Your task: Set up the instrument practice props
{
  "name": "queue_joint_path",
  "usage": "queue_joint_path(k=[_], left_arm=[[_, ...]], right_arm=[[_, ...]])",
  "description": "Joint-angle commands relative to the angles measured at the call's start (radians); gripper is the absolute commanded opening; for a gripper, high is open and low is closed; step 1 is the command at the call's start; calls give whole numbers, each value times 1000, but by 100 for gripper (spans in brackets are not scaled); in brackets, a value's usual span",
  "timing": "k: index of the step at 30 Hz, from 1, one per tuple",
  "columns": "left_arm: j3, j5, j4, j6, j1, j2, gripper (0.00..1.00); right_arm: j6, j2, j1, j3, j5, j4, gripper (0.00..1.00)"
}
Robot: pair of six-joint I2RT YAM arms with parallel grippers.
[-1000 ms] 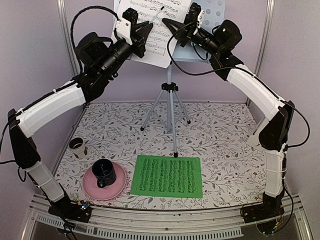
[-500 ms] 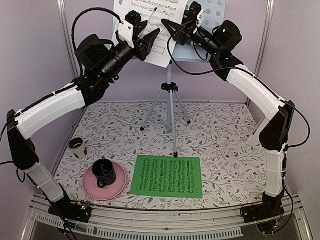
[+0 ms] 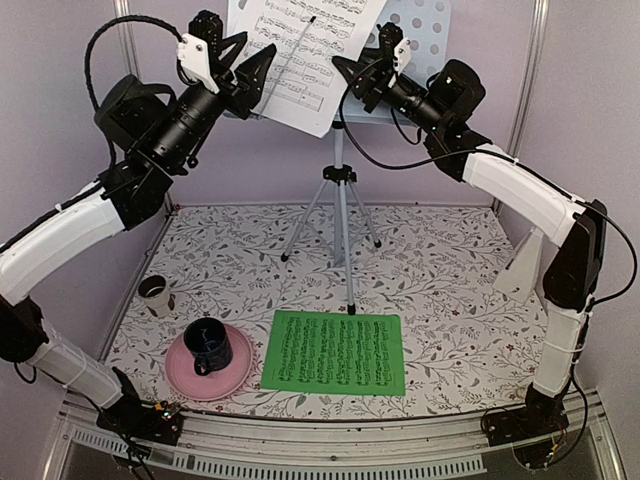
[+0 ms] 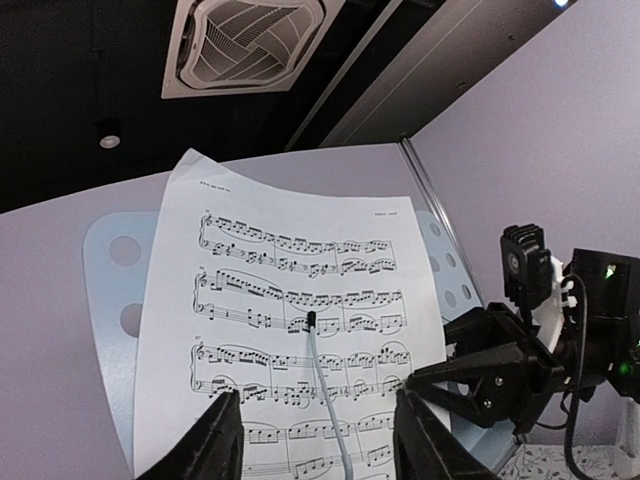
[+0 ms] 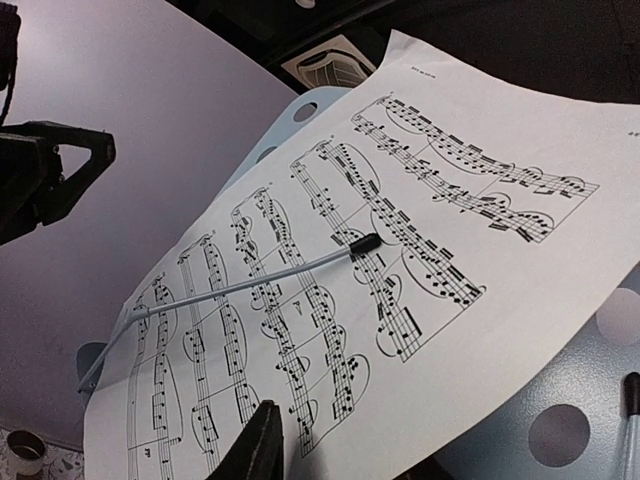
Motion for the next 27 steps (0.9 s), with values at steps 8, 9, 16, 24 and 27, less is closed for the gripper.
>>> queue_joint_path(k=[8,9,16,24,27], left_arm=[[-139,-147,5,-50,-8,-110,52],[-148,-171,1,-63,-5,-116,51],[-160,-210,-85,-212,61,-158,50],[-173,-62,-190,-311,148,-206,54],[-147,35,-254,-352,213,-212,57]], right_arm=[[24,-62,3,-51,76,51,1],[19,-57,3,-42,85,53,0],[-145,10,3,108,3,-43,0],[-226,48,-9,168,-39,-68,0],[-232,60,-18,175,-85,-83,0]])
